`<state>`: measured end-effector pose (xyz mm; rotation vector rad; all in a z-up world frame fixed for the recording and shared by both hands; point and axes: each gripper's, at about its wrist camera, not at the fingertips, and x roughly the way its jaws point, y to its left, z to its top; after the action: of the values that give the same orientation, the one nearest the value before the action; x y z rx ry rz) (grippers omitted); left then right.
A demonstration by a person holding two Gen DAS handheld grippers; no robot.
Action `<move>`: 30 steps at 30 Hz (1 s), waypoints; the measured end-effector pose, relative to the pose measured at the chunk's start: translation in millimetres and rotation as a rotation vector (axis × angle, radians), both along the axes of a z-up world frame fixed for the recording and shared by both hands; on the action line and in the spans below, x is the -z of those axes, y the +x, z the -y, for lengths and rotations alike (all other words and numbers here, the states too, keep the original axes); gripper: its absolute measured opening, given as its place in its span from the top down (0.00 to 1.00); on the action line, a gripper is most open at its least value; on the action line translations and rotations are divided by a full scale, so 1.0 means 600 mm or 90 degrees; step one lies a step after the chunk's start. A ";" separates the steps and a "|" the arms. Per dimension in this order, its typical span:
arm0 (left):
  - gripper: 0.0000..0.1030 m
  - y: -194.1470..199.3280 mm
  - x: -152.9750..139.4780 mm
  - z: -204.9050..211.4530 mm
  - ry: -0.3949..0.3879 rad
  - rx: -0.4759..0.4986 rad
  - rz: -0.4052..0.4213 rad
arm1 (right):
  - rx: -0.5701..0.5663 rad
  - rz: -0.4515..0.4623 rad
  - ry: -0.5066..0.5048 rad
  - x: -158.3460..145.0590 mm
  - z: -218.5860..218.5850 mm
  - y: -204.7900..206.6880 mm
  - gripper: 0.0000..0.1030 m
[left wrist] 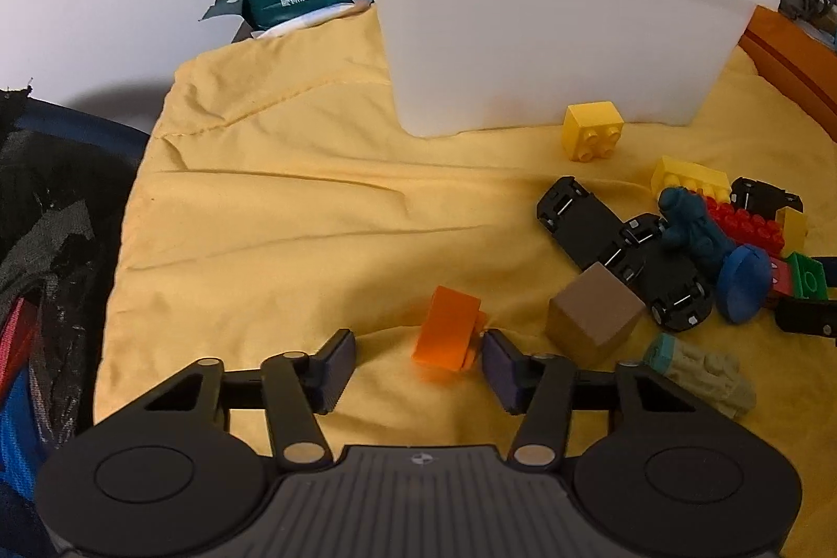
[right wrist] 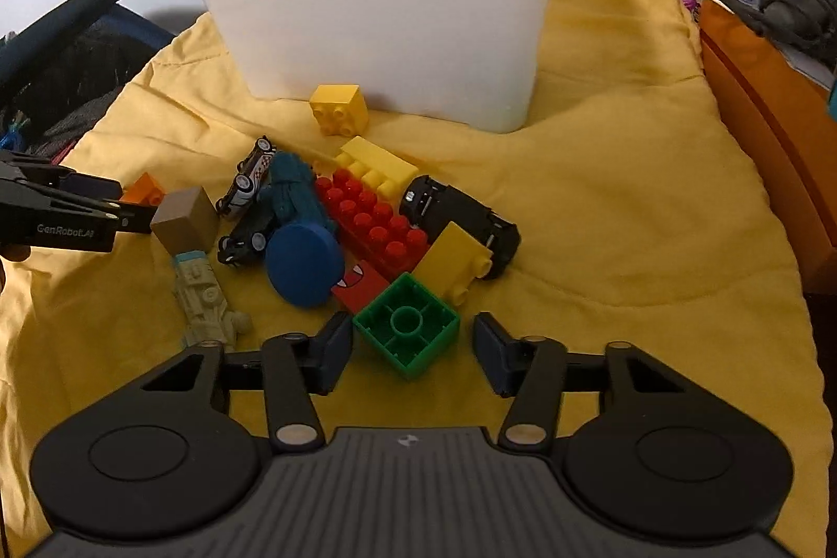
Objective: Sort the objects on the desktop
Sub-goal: 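Grasp the orange brick with the left tool while the right tool grasps the square green brick, then carry both bricks over the white bin and open both tools to drop them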
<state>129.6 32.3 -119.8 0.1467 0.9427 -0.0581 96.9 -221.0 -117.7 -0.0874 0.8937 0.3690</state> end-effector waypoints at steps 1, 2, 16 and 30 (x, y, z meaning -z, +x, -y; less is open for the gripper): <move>0.60 -0.003 0.001 0.005 -0.005 0.005 0.001 | -0.006 0.002 -0.004 0.000 -0.002 0.001 0.55; 0.69 -0.004 0.000 0.009 -0.006 0.013 0.004 | -0.007 0.004 -0.004 0.000 -0.001 -0.002 0.55; 0.71 -0.010 -0.036 0.000 -0.048 0.017 0.037 | 0.021 0.030 0.062 -0.045 0.031 -0.034 0.55; 0.71 0.087 -0.256 0.020 -0.100 0.013 0.150 | 0.029 0.180 0.133 -0.231 0.035 0.100 0.55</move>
<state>182.0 20.4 34.0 0.0165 0.6986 -0.1317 156.7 -242.2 21.1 0.0721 0.5738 0.3953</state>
